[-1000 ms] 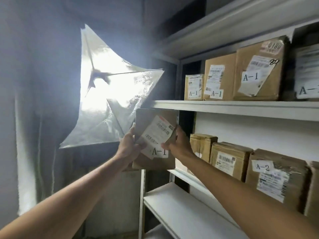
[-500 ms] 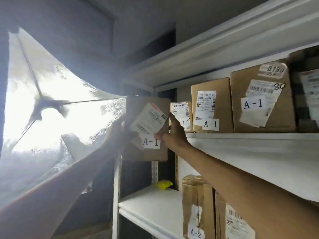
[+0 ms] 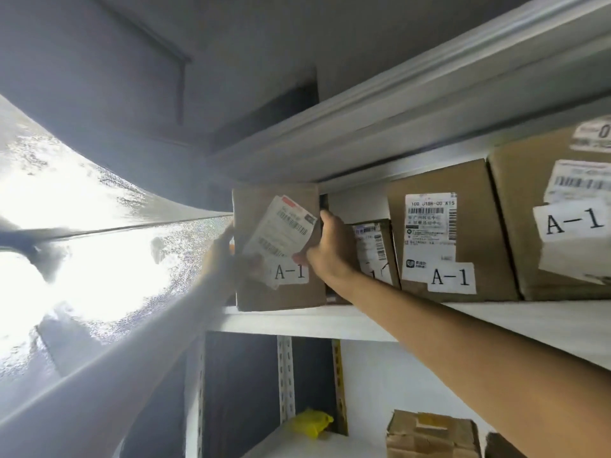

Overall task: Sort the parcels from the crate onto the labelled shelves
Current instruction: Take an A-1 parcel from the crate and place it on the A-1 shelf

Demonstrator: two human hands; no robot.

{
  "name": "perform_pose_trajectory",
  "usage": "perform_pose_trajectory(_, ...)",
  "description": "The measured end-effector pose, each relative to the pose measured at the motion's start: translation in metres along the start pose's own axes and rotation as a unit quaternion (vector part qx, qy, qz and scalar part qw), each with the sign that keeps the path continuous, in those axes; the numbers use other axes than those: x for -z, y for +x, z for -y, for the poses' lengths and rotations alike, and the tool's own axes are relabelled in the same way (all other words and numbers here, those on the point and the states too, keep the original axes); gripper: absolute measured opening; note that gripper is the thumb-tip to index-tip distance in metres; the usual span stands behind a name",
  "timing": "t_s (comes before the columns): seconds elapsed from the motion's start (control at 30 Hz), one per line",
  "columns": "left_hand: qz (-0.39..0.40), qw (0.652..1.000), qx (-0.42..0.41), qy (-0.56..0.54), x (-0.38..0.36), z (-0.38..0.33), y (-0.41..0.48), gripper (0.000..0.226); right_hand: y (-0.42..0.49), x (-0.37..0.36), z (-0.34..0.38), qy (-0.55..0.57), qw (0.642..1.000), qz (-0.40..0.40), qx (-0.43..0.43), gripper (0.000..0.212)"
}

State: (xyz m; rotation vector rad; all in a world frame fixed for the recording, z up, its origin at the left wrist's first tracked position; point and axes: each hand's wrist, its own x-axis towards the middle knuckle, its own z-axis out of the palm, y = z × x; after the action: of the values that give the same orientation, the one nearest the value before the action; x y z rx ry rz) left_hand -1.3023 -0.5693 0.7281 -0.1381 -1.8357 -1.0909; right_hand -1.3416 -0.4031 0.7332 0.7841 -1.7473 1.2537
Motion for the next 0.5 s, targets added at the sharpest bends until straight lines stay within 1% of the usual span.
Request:
perform_pose_trajectory(0.1,0.011,0.999,0.019,-0.028,-0.009,0.015,0.014,0.036,0.012,-0.003,0.003,-0.131,0.991,-0.018,0.013,0.055)
perform_pose_trajectory(0.2,0.032,0.997,0.026,-0.065,-0.020,0.030,0.023,0.030,0.022,-0.003,0.005,-0.268,0.963,-0.035,0.012,0.065)
perform_pose_trajectory(0.27,0.039,0.996,0.024,-0.080,-0.028,0.038,0.025,0.028,0.027,-0.003,0.003,-0.351,0.935,-0.037,0.026,0.079)
perform_pose_trajectory(0.3,0.042,0.995,0.023,-0.082,-0.032,0.040,0.027,0.027,0.028,-0.002,0.002,-0.384,0.922,-0.036,0.042,0.090)
perform_pose_trajectory(0.33,0.045,0.995,0.018,-0.083,-0.035,0.042,0.031,0.028,0.031,-0.002,0.000,-0.401,0.914,-0.033,0.059,0.105)
perform_pose_trajectory(0.4,0.058,0.994,0.011,-0.094,-0.039,0.044,0.037,0.031,0.039,0.000,0.001,-0.405,0.911,-0.010,0.084,0.132)
perform_pose_trajectory(0.43,0.062,0.993,0.011,-0.098,-0.041,0.046,0.039,0.033,0.043,0.001,0.002,-0.413,0.906,0.013,0.094,0.138)
perform_pose_trajectory(0.5,0.064,0.993,0.011,-0.102,-0.045,0.050,0.042,0.039,0.053,0.003,0.005,-0.440,0.889,0.076,0.100,0.139)
